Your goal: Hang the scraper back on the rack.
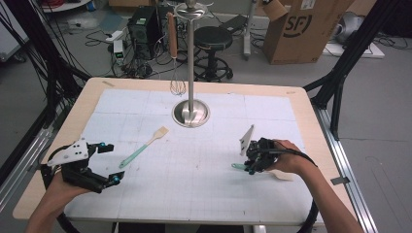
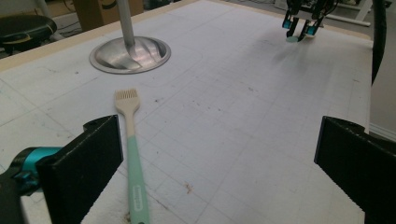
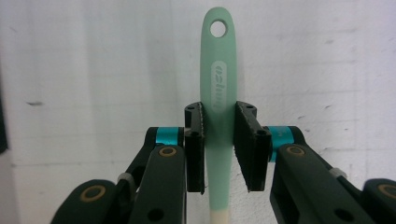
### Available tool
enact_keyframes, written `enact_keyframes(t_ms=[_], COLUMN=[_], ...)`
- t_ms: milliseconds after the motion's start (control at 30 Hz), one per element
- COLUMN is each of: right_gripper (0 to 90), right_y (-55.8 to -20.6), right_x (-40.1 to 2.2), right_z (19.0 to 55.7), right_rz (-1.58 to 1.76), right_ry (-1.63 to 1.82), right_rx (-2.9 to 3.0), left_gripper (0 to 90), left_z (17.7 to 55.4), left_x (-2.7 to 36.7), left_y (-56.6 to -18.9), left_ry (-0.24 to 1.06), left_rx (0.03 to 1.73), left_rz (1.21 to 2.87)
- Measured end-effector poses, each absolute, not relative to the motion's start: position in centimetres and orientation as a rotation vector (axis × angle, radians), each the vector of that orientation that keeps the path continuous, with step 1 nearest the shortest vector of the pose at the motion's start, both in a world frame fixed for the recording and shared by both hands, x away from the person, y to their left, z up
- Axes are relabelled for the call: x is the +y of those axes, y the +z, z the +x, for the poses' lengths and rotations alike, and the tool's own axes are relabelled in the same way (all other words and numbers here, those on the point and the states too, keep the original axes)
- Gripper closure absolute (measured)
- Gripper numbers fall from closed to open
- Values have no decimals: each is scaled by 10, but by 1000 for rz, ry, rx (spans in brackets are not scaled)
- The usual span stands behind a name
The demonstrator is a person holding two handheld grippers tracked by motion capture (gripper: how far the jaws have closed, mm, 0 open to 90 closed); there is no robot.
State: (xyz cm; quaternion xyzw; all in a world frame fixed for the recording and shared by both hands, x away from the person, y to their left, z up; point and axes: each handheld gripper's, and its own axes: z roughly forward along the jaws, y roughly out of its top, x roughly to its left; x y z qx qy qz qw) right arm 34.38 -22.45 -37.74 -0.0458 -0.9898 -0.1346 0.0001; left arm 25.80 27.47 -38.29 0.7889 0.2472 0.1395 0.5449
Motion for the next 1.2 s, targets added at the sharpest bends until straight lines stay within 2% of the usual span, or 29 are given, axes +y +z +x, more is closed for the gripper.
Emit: enact_keyframes(t_ms=[833,1200], right_gripper=[745,744], right_y=[-315,-291], right_x=[-259,-259], right_z=[341,347], right_rz=[-356,-411], right_ry=[-1111,-1341], right_rx=[-2976,-2885], left_gripper=[17,17], left_z=[258,257], left_x=[281,282], left_y=[-380,-380], left_ry=[337,338], left_rx=[587,585], left_rz=[1846,1847])
